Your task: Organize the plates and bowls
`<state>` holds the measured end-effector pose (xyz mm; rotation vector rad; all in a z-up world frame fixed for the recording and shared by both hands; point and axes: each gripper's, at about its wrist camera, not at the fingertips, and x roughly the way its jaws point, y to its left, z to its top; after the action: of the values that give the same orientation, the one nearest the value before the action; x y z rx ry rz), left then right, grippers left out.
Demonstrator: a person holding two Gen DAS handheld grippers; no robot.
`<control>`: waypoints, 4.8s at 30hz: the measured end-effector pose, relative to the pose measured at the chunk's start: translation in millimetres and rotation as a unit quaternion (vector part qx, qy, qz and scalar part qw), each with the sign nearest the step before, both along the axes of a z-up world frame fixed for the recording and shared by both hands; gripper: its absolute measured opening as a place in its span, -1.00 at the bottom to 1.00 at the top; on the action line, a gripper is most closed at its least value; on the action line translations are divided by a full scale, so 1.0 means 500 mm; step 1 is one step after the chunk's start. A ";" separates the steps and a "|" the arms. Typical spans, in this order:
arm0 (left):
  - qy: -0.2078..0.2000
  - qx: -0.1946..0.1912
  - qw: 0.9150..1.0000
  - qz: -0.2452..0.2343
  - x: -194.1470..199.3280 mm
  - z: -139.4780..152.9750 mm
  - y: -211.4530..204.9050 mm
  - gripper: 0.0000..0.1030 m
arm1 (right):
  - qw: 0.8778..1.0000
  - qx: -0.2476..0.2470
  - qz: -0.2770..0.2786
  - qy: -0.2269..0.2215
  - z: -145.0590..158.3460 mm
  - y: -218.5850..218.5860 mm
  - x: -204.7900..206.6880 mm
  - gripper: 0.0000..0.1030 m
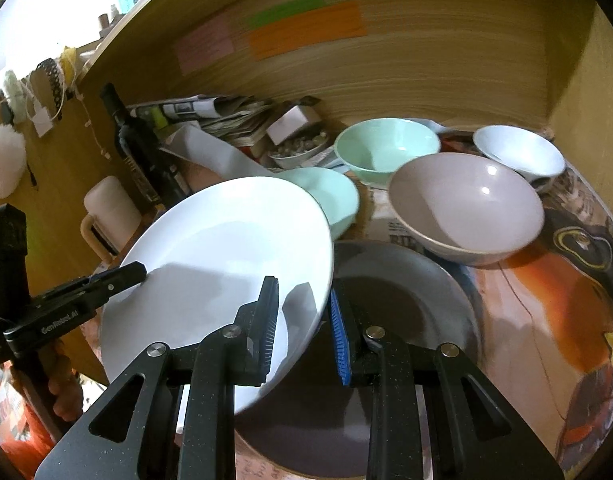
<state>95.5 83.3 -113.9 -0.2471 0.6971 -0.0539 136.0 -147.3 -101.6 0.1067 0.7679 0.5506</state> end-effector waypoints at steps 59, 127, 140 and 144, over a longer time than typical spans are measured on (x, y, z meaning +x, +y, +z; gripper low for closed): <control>0.072 0.009 0.996 -0.053 0.094 -0.092 -0.138 -0.50 | 0.998 -0.035 -0.036 0.047 -0.077 -0.133 0.004 -0.52; 0.125 -0.036 0.991 -0.003 0.284 -0.108 0.134 -0.24 | 0.986 -0.121 0.082 0.082 -0.054 0.148 0.316 -0.36; 0.133 -0.026 0.991 -0.019 0.325 -0.134 0.112 -0.44 | 0.971 -0.200 0.065 0.117 -0.096 0.182 0.359 -0.41; 0.133 -0.036 0.990 -0.026 0.328 -0.135 0.114 -0.48 | 0.966 -0.220 0.070 0.117 -0.099 0.197 0.363 -0.32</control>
<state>259.4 140.3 -181.3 -0.3091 0.9689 -0.0977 317.5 -48.6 -150.9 -0.3008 1.1172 0.4936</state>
